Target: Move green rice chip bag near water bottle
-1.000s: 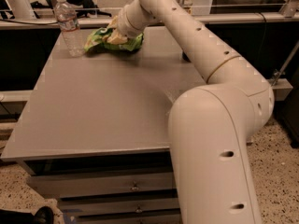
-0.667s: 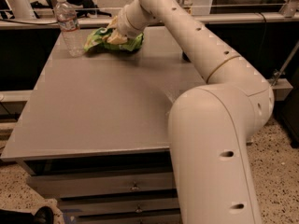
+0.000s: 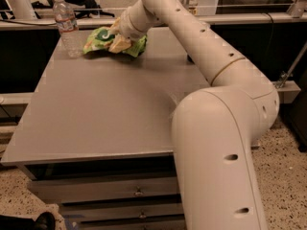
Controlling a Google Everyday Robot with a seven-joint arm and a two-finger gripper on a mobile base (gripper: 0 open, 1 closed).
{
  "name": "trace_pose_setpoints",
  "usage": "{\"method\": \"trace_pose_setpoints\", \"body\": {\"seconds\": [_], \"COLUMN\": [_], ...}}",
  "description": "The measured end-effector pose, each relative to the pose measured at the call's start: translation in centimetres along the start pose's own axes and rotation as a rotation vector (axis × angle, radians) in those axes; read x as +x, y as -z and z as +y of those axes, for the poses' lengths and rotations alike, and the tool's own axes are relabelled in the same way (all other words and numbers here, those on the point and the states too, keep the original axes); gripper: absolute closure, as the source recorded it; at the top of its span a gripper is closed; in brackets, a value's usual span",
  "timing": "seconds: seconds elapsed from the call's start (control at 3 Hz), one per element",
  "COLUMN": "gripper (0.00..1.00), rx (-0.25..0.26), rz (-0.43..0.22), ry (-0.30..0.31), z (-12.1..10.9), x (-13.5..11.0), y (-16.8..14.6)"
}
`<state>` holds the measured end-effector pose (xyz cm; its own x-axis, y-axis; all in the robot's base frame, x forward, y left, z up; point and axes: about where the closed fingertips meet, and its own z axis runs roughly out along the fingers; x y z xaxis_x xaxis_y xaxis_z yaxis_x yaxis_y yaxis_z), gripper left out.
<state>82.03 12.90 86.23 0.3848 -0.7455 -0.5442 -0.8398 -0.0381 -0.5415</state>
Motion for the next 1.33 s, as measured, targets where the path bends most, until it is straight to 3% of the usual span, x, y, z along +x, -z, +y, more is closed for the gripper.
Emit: {"method": "trace_pose_setpoints", "body": {"seconds": [0.33,1.0,1.33], "gripper": [0.0,0.0,0.0], "rx": [-0.016,-0.017,0.053], "rz": [-0.015,-0.022,-0.01], "ry": [-0.005,-0.01,-0.06], "z": [0.4,0.5,-0.7], "x": [-0.2,-0.4,0.0], "y": [-0.5,-0.3,4.5]}}
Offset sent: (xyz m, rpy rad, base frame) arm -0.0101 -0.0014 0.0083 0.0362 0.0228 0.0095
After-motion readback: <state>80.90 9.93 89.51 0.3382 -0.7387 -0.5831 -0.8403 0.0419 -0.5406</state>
